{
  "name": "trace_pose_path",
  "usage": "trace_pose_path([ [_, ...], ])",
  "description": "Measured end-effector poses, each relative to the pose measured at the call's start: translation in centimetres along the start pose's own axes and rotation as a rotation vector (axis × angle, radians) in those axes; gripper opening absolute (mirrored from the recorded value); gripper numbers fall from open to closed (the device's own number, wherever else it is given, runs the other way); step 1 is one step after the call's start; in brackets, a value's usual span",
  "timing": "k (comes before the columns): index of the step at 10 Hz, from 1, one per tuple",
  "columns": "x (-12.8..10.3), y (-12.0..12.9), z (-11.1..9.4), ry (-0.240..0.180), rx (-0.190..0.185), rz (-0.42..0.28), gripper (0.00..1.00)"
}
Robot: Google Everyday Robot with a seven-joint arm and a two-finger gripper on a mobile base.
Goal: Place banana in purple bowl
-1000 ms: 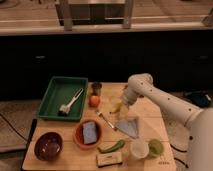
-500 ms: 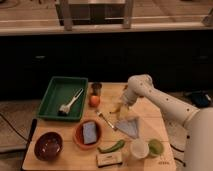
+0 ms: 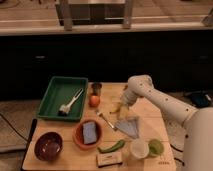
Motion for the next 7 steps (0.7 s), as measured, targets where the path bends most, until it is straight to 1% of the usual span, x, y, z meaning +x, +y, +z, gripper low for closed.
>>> trace_pose_path([
  [2, 0.07, -0.17, 0.06, 0.0, 0.003, -0.002, 0.59],
  [4, 0.18, -0.26, 0.14, 0.001, 0.004, -0.007, 0.49],
  [5, 0.02, -0.38, 0.11, 0.0, 0.004, -0.013, 0.41],
  [6, 0.05, -0.5, -0.01, -0.001, 0.006, -0.018, 0.32],
  [7, 0.04, -0.38, -0.47, 0.002, 0.006, -0.027, 0.21],
])
